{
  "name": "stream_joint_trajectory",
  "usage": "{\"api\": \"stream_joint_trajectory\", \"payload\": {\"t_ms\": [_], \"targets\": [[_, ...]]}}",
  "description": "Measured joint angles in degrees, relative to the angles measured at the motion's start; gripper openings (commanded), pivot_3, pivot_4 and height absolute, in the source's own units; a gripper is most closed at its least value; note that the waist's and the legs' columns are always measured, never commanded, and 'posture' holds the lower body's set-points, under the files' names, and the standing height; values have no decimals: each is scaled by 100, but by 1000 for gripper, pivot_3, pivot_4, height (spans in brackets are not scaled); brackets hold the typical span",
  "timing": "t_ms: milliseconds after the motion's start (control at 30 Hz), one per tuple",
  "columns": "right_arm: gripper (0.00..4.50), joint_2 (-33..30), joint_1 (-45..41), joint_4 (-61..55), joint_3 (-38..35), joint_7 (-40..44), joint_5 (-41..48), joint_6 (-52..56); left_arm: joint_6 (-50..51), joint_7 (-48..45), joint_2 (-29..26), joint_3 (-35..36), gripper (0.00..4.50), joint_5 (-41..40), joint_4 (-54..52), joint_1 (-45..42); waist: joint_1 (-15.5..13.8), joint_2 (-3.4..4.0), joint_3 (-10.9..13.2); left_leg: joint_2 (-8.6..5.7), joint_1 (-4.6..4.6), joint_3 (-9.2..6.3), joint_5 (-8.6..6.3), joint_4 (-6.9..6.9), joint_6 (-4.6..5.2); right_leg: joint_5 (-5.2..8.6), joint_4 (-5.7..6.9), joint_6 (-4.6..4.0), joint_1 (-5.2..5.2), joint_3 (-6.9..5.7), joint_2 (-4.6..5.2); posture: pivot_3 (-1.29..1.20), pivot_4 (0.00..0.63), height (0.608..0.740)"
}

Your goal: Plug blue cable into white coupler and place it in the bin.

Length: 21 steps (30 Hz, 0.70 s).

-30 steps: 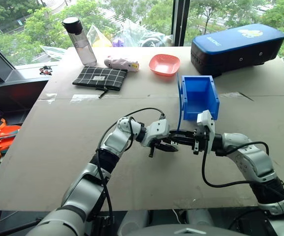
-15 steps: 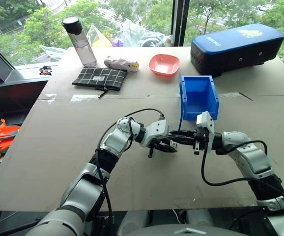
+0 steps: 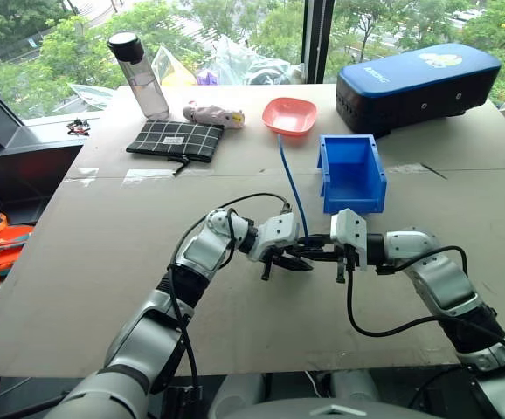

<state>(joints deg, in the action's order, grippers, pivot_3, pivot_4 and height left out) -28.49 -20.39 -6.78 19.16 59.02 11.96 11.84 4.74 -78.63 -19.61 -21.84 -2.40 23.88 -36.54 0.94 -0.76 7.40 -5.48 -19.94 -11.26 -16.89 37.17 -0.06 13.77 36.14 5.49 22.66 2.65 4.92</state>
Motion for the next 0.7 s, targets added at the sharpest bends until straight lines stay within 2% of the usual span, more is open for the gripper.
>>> {"api": "stream_joint_trajectory", "payload": {"t_ms": [467, 533, 567, 700], "targets": [[0, 39, 144, -9, 9, -95, -191, -105, -1, 191, -59, -71, 568, 1, -80, 106, -11, -12, -70, 0, 9, -1, 0, -1, 0, 1, 4, 0, -6, 1, -1, 0, 150, 737], [0, 151, 355, -15, -180, -110, 57, -81, 131, 193, -95, -61, 1592, -30, -219, 160, -12, -9, -68, 2, 7, -2, 0, -3, 0, 1, 3, -1, -4, 3, -1, 0, 150, 737], [0, 242, 504, -78, -295, -138, 282, 33, 250, 173, -96, 24, 1789, -218, -414, 210, -13, -9, -67, 7, 3, -8, 0, -6, 0, 1, 2, -1, -2, 5, -1, 0, 150, 737], [0, 383, 881, -422, -885, -489, 1081, 811, 949, 252, -355, 550, 3525, -834, -1351, 490, 2, 5, -55, 13, -5, -10, 0, -8, 0, 1, 6, -1, 12, 24, 0, 0, 150, 737]]}}
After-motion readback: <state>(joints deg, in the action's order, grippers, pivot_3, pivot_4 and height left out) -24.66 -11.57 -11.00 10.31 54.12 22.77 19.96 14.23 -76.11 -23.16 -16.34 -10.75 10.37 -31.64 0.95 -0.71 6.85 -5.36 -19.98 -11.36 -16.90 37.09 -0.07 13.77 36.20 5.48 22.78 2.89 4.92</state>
